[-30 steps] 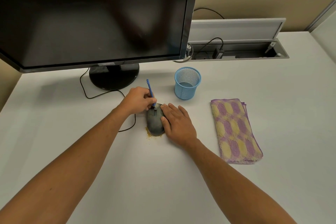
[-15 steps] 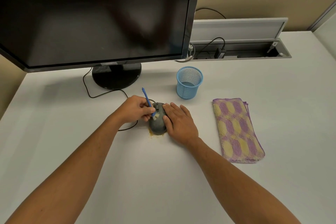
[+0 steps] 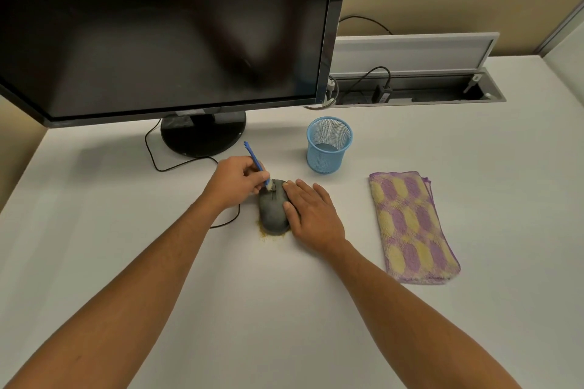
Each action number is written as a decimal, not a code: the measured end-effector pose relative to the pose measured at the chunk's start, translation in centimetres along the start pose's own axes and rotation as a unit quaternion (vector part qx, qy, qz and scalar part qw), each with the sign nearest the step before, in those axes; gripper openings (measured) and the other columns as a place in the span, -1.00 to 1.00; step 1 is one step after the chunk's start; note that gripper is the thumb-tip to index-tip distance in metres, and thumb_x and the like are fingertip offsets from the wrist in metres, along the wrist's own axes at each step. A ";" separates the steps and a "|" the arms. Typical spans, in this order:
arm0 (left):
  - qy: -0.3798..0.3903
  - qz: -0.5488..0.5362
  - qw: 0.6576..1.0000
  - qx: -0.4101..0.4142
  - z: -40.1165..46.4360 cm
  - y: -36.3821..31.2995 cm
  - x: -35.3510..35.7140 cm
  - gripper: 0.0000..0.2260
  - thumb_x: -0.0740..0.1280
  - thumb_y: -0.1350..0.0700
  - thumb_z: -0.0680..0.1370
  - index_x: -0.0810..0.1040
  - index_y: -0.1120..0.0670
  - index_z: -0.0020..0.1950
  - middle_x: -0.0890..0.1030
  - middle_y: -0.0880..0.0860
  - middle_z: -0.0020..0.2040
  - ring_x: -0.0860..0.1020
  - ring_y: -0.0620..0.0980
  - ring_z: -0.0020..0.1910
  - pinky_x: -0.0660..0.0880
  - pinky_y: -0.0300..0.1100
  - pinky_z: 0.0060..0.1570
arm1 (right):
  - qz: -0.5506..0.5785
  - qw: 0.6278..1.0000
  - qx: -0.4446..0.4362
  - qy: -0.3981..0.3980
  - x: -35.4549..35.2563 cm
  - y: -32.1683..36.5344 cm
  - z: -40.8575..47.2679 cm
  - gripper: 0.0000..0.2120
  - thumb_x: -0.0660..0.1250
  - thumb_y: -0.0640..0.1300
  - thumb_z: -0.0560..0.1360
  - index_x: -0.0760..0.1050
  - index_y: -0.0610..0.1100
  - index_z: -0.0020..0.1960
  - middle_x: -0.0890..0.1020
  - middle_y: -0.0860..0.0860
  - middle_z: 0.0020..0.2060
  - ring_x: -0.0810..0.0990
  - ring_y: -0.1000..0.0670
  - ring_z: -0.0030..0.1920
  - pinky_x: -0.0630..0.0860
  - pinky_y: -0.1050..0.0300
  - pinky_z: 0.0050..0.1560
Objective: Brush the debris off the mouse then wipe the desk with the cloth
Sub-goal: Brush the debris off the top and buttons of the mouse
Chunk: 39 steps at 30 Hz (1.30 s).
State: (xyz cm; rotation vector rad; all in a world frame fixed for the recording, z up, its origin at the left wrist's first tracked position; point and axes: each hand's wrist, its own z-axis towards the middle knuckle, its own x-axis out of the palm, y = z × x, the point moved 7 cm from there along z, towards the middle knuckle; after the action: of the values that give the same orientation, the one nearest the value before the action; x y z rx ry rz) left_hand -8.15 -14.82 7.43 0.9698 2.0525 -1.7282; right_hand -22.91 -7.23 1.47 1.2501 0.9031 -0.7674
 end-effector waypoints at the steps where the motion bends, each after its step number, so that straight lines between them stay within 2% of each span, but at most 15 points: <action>1: -0.008 0.020 1.000 0.007 0.1 -0.1 0.1 -0.88 0.40 0.08 0.54 0.62 0.11 0.01 0.66 0.06 -0.20 0.64 -0.03 -0.22 0.49 -0.33 -0.26 | -0.001 1.000 0.001 -0.002 0.1 0.0 0.0 -0.44 -0.12 0.12 0.61 0.31 -0.08 0.48 0.42 0.00 0.42 0.26 0.02 0.48 0.04 0.02 0.49; 4: 0.018 0.052 0.998 0.005 0.3 -0.3 0.9 -0.86 0.39 0.07 0.54 0.61 0.11 0.02 0.66 0.06 -0.17 0.63 -0.01 -0.20 0.52 -0.28 -0.22 | -0.001 1.000 0.002 -0.003 0.2 -0.1 0.0 -0.44 -0.11 0.12 0.60 0.32 -0.09 0.47 0.43 0.00 0.42 0.27 0.01 0.48 0.04 0.01 0.49; 10: 0.179 0.100 0.979 -0.010 0.5 -1.0 2.0 -0.90 0.42 0.10 0.53 0.62 0.12 -0.05 0.69 0.04 -0.24 0.67 0.00 -0.26 0.62 -0.17 -0.15 | -0.006 1.000 -0.004 0.018 0.2 -0.1 0.1 -0.44 -0.14 0.13 0.61 0.25 -0.06 0.51 0.37 0.01 0.46 0.21 0.03 0.50 -0.01 0.03 0.50; 13: 0.218 0.101 0.971 -0.017 0.8 -1.2 2.0 -0.92 0.41 0.12 0.53 0.63 0.12 -0.08 0.70 0.05 -0.24 0.67 0.02 -0.25 0.64 -0.09 -0.09 | -0.005 1.000 -0.003 0.023 0.2 -0.1 0.1 -0.45 -0.13 0.13 0.62 0.24 -0.06 0.51 0.36 0.01 0.46 0.20 0.03 0.50 -0.03 0.03 0.51; 16: 0.184 0.074 0.980 -0.011 1.2 -1.5 1.6 -0.92 0.41 0.12 0.53 0.62 0.12 -0.05 0.70 0.06 -0.21 0.67 0.06 -0.21 0.64 -0.08 -0.07 | -0.001 1.000 -0.003 0.016 0.1 -0.1 0.0 -0.43 -0.14 0.13 0.61 0.25 -0.07 0.51 0.38 0.00 0.46 0.22 0.02 0.50 -0.01 0.03 0.50; 21: 0.016 0.063 0.998 0.009 2.2 -1.4 0.5 -0.86 0.40 0.08 0.54 0.61 0.13 0.03 0.67 0.07 -0.12 0.65 0.01 -0.15 0.60 -0.09 -0.03 | 0.001 1.000 0.000 0.016 0.1 0.0 0.0 -0.42 -0.16 0.14 0.60 0.26 -0.07 0.51 0.38 0.00 0.45 0.23 0.01 0.50 0.00 0.01 0.51; 23: -0.006 0.086 0.996 0.020 2.4 -1.5 0.8 -0.83 0.39 0.07 0.54 0.61 0.14 0.05 0.65 0.07 -0.10 0.61 -0.01 -0.14 0.54 -0.16 -0.09 | -0.003 1.000 0.002 0.016 0.1 0.0 0.1 -0.42 -0.16 0.13 0.60 0.26 -0.07 0.51 0.38 0.00 0.45 0.22 0.02 0.50 -0.01 0.02 0.51; 25: 0.001 0.098 0.995 0.024 2.4 -1.6 1.4 -0.82 0.38 0.07 0.55 0.60 0.15 0.07 0.63 0.06 -0.10 0.59 -0.02 -0.14 0.49 -0.19 -0.11 | -0.003 1.000 0.002 0.016 0.0 0.0 0.1 -0.42 -0.16 0.13 0.60 0.26 -0.07 0.51 0.38 0.00 0.45 0.22 0.02 0.50 -0.01 0.02 0.51; 27: 0.021 0.095 0.995 0.024 2.4 -1.8 2.0 -0.84 0.37 0.07 0.55 0.60 0.13 0.06 0.64 0.06 -0.10 0.59 -0.04 -0.16 0.52 -0.18 -0.10 | 0.000 1.000 0.002 0.016 0.0 0.1 0.0 -0.41 -0.17 0.13 0.60 0.26 -0.08 0.51 0.38 0.00 0.45 0.22 0.02 0.50 0.00 0.01 0.51; 32: 0.117 0.156 0.980 0.033 2.2 -2.6 2.8 -0.86 0.40 0.08 0.54 0.61 0.11 0.04 0.63 0.04 -0.12 0.61 -0.02 -0.17 0.51 -0.27 -0.22 | -0.004 1.000 0.001 0.023 0.1 0.0 0.1 -0.41 -0.18 0.14 0.60 0.25 -0.07 0.51 0.38 0.00 0.46 0.22 0.01 0.50 0.00 0.00 0.51; 36: 0.163 0.196 0.966 0.045 1.6 -3.4 3.0 -0.88 0.40 0.07 0.54 0.61 0.10 0.00 0.63 0.03 -0.14 0.62 -0.02 -0.18 0.55 -0.21 -0.17 | -0.005 1.000 0.001 0.023 0.0 0.1 0.1 -0.43 -0.16 0.14 0.61 0.25 -0.06 0.51 0.38 0.00 0.46 0.22 0.02 0.50 0.00 0.00 0.51; 39: 0.199 0.220 0.954 0.046 0.9 -3.6 3.3 -0.93 0.40 0.07 0.54 0.56 0.05 -0.06 0.61 -0.03 -0.23 0.60 -0.08 -0.28 0.45 -0.30 -0.30 | -0.007 0.999 0.000 0.031 0.0 0.1 0.0 -0.41 -0.19 0.16 0.60 0.23 -0.06 0.51 0.35 0.00 0.47 0.19 0.02 0.51 -0.01 0.00 0.52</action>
State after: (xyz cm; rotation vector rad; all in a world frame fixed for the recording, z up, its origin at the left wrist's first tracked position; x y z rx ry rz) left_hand -13.09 -14.89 7.93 1.7721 1.7806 -1.4857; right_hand -22.80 -7.24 1.54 1.2739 0.9637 -0.7429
